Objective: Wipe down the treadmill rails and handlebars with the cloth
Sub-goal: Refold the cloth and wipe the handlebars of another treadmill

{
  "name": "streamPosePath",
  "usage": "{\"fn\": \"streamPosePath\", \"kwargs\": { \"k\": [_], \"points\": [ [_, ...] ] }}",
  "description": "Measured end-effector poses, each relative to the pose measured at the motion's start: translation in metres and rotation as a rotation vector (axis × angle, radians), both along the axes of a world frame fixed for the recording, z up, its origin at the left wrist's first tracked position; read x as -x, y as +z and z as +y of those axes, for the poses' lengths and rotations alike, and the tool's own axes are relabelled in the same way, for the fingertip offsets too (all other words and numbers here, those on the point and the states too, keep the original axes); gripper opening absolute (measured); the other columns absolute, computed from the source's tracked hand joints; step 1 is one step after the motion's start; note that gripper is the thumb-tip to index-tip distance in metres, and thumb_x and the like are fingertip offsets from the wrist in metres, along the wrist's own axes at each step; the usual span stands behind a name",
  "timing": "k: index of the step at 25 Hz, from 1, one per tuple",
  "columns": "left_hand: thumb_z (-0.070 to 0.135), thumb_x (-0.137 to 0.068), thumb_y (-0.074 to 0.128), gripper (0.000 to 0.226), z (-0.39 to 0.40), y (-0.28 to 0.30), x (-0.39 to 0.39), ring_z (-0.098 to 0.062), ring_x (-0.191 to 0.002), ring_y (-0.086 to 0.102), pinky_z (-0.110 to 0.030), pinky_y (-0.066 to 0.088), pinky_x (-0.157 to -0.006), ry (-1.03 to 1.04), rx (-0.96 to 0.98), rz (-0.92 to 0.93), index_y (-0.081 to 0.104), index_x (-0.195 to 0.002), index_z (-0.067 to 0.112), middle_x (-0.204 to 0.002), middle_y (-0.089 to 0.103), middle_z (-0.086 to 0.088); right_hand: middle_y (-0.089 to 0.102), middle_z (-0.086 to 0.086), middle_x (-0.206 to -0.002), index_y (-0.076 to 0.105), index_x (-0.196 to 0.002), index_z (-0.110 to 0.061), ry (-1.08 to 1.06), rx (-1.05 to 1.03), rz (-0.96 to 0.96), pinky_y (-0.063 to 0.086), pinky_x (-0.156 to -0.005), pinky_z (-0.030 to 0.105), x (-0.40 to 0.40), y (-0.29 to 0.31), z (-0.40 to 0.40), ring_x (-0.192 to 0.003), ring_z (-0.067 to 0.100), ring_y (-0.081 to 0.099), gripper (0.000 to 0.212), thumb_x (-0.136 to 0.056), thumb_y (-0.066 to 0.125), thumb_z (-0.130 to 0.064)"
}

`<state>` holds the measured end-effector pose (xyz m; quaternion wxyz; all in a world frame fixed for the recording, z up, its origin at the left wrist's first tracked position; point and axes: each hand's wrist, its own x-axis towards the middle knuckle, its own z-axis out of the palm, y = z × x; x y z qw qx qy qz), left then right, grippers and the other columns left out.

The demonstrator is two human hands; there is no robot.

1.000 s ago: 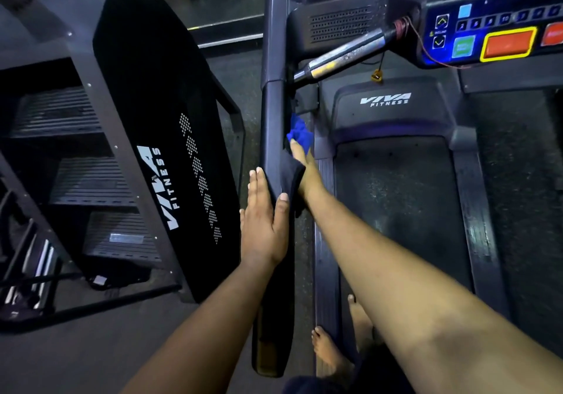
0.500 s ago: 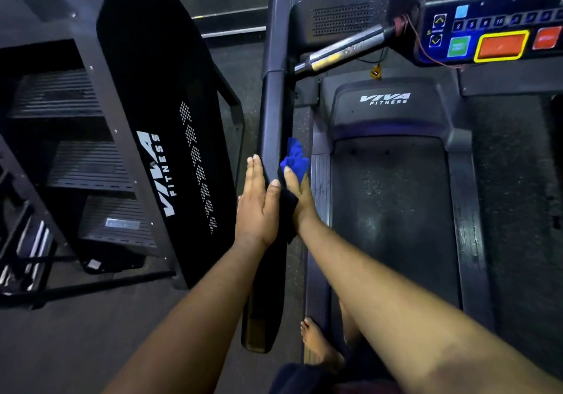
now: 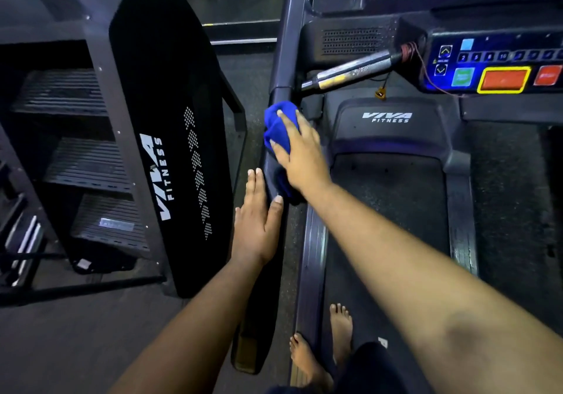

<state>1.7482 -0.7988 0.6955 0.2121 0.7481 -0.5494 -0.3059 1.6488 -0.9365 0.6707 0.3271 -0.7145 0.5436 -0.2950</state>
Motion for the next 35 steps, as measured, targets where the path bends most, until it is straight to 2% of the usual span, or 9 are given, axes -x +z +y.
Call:
{"fn": "streamPosePath", "kwargs": {
  "k": [4, 7, 10, 16, 21, 25, 27, 30, 35],
  "points": [
    [0.068, -0.09, 0.018, 0.077, 0.0, 0.006, 0.003, -0.002, -0.152, 0.001, -0.058, 0.013, -0.121, 0.004, -0.026, -0.069, 0.0, -0.157, 0.036, -0.166, -0.003, 0.015, 0.038, 0.009, -0.155, 0.037, -0.149, -0.028, -0.057, 0.411, 0.531, 0.044, -0.099, 0.052, 0.02, 0.012, -0.07, -0.133, 0.034, 0.045, 0.065, -0.087, 0.055, -0.035],
    [0.07, -0.089, 0.015, 0.079, -0.001, 0.01, 0.006, -0.005, -0.152, -0.002, -0.058, 0.009, -0.121, -0.009, -0.072, -0.147, -0.007, -0.157, 0.037, -0.166, -0.008, 0.013, 0.028, 0.0, -0.162, 0.028, -0.154, -0.026, -0.001, 0.263, 0.655, 0.016, -0.117, 0.062, 0.03, 0.004, -0.095, -0.15, 0.022, 0.022, 0.067, -0.095, 0.043, -0.054],
    [0.072, -0.087, 0.01, 0.083, -0.013, 0.012, 0.006, -0.01, -0.153, -0.011, -0.06, 0.0, -0.121, -0.067, -0.117, -0.329, -0.01, -0.157, 0.031, -0.165, -0.018, 0.009, 0.024, -0.003, -0.163, 0.024, -0.156, -0.02, 0.029, 0.22, 0.688, 0.0, -0.122, 0.056, 0.04, -0.005, -0.111, -0.153, 0.017, 0.01, 0.073, -0.097, 0.027, -0.063],
    [0.056, -0.098, 0.028, 0.076, -0.155, 0.014, 0.014, -0.011, -0.153, -0.011, -0.066, -0.002, -0.118, -0.189, 0.009, -0.442, -0.004, -0.158, 0.021, -0.167, -0.013, 0.005, 0.062, 0.005, -0.123, 0.059, -0.121, -0.014, 0.033, 0.335, 0.809, 0.031, -0.106, 0.051, 0.046, 0.016, -0.149, -0.119, 0.027, 0.052, 0.065, -0.093, 0.035, -0.067],
    [0.056, -0.092, 0.033, 0.083, -0.186, -0.001, 0.015, -0.015, -0.153, -0.012, -0.067, -0.003, -0.117, -0.272, 0.055, -0.519, -0.003, -0.158, 0.023, -0.167, -0.009, 0.004, 0.056, 0.008, -0.135, 0.051, -0.136, -0.022, 0.018, 0.474, 0.943, 0.032, -0.111, 0.057, 0.088, -0.012, -0.134, -0.129, 0.03, 0.05, 0.084, -0.064, 0.07, -0.061],
    [0.058, -0.089, 0.033, 0.086, -0.186, 0.002, 0.016, -0.016, -0.153, -0.013, -0.067, -0.003, -0.118, -0.279, 0.048, -0.529, -0.003, -0.158, 0.024, -0.167, -0.011, 0.005, 0.067, 0.002, -0.099, 0.06, -0.103, -0.027, 0.224, 0.187, 0.956, 0.039, -0.078, 0.041, 0.056, 0.041, -0.187, -0.095, 0.028, 0.063, 0.065, -0.066, 0.052, -0.079],
    [0.057, -0.087, 0.035, 0.087, -0.186, 0.002, 0.016, -0.014, -0.153, -0.012, -0.066, -0.002, -0.118, -0.269, 0.059, -0.503, -0.002, -0.159, 0.023, -0.167, -0.01, 0.007, 0.066, 0.001, -0.102, 0.059, -0.11, -0.027, 0.264, 0.267, 0.957, 0.038, -0.076, 0.041, 0.07, 0.038, -0.184, -0.097, 0.028, 0.062, 0.064, -0.069, 0.052, -0.076],
    [0.059, -0.085, 0.032, 0.088, -0.185, 0.001, 0.014, -0.014, -0.153, -0.01, -0.067, 0.001, -0.118, -0.265, 0.066, -0.498, 0.0, -0.159, 0.022, -0.167, -0.007, 0.007, 0.06, 0.008, -0.12, 0.052, -0.13, -0.025, 0.117, 0.448, 1.054, 0.038, -0.096, 0.052, 0.105, 0.009, -0.149, -0.111, 0.031, 0.055, 0.08, -0.062, 0.066, -0.065],
    [0.058, -0.086, 0.031, 0.087, -0.186, 0.001, 0.013, -0.014, -0.153, -0.011, -0.066, 0.001, -0.118, -0.273, 0.061, -0.496, 0.0, -0.159, 0.021, -0.167, -0.009, 0.008, 0.067, 0.005, -0.095, 0.059, -0.1, -0.025, 0.17, 0.204, 1.012, 0.039, -0.074, 0.04, 0.098, 0.05, -0.192, -0.093, 0.029, 0.063, 0.071, -0.066, 0.047, -0.087]
  ]
}}
